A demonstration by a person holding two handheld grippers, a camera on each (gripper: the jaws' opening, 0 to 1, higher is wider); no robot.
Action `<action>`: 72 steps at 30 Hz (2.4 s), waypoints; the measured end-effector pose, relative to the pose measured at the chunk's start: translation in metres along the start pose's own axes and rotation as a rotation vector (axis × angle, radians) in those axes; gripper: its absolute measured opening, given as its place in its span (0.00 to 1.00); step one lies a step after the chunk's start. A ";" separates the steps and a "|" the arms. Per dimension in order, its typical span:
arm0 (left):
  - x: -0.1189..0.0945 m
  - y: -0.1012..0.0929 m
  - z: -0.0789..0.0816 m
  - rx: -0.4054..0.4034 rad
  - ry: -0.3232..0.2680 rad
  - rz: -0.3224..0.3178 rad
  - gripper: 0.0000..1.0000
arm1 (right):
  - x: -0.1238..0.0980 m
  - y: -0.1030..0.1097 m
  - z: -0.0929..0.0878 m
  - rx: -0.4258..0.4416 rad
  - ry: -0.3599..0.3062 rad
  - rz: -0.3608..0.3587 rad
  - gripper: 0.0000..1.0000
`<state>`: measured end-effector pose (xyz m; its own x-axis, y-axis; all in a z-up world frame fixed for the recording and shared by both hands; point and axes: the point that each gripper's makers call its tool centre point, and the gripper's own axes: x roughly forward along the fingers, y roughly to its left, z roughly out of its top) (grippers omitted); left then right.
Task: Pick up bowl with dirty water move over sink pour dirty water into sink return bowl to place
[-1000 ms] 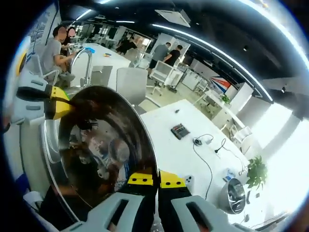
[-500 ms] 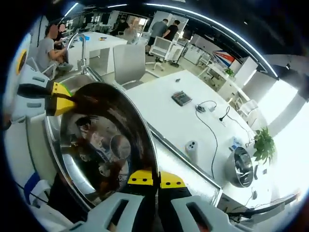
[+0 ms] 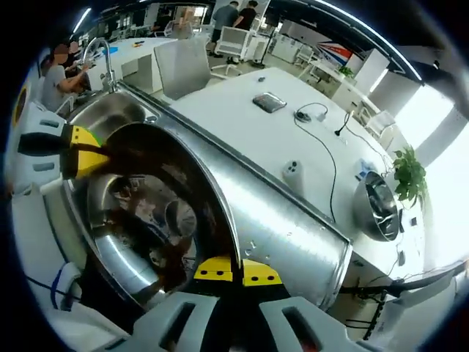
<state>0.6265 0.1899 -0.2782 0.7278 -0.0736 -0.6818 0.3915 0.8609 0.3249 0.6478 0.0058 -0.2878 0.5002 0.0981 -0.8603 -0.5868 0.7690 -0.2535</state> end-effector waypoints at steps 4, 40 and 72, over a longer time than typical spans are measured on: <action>0.012 -0.018 -0.009 0.006 0.049 -0.044 0.00 | 0.013 0.000 -0.021 0.020 0.053 0.020 0.00; 0.074 -0.059 -0.034 0.099 0.168 -0.126 0.00 | 0.075 0.002 -0.070 0.104 0.133 0.169 0.00; 0.082 -0.047 0.001 0.069 -0.303 -0.090 0.11 | 0.068 -0.028 -0.043 0.204 -0.485 0.163 0.11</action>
<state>0.6685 0.1433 -0.3493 0.8189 -0.3039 -0.4869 0.4920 0.8085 0.3229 0.6707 -0.0362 -0.3579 0.6772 0.4690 -0.5670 -0.5702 0.8215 -0.0016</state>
